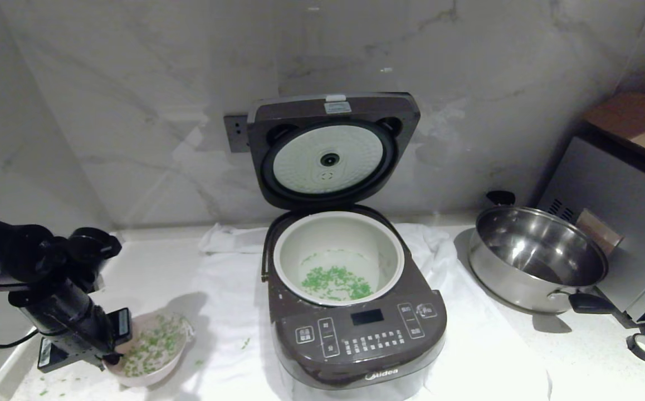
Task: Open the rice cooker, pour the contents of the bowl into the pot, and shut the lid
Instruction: Pick up the bowl on the table, then pour the water from the bowl into the rice cooker
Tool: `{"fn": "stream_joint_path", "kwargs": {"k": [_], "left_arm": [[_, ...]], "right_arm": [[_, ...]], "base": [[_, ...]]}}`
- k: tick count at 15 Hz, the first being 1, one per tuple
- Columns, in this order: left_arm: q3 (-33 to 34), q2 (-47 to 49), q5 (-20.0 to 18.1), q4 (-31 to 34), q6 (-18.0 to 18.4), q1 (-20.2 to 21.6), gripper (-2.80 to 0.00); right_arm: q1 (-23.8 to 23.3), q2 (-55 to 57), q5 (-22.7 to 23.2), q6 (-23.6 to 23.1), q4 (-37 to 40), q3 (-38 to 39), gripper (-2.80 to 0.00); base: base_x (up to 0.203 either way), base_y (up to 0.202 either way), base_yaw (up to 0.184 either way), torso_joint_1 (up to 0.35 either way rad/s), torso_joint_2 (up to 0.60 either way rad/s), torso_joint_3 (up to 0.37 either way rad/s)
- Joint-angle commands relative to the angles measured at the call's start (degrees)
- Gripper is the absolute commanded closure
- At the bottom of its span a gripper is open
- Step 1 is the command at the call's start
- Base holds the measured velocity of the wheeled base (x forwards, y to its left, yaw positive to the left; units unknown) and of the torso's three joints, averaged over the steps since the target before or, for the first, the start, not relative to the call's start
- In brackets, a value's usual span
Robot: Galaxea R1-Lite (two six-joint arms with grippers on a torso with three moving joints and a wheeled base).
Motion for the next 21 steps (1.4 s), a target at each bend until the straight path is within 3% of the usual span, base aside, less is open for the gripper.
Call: {"fn": "stream_joint_path", "kwargs": {"k": [1, 11, 15, 19, 21], "left_arm": [[-5.6, -0.1, -1.6, 5.2, -0.1, -0.1, 0.0], [-24.6, 1.2, -4.5, 21.5, -0.9, -5.1, 0.0], [-29.8, 2.3, -4.7, 25.1, -1.4, -6.6, 0.0], [-33.8, 3.0, -8.8, 27.6, -1.5, -6.7, 0.0], [-35.4, 3.6, -9.1, 27.8, -1.5, -6.9, 0.0]], "right_arm": [[0.1, 0.0, 0.0, 0.0, 0.0, 0.0, 0.0], [0.1, 0.0, 0.0, 0.0, 0.0, 0.0, 0.0], [0.1, 0.0, 0.0, 0.0, 0.0, 0.0, 0.0], [0.1, 0.0, 0.0, 0.0, 0.0, 0.0, 0.0], [0.0, 0.0, 0.0, 0.0, 0.0, 0.0, 0.0]], "base": [[0.0, 0.0, 0.0, 0.0, 0.0, 0.0], [0.0, 0.0, 0.0, 0.0, 0.0, 0.0], [0.0, 0.0, 0.0, 0.0, 0.0, 0.0], [0.0, 0.0, 0.0, 0.0, 0.0, 0.0], [0.0, 0.0, 0.0, 0.0, 0.0, 0.0]]}}
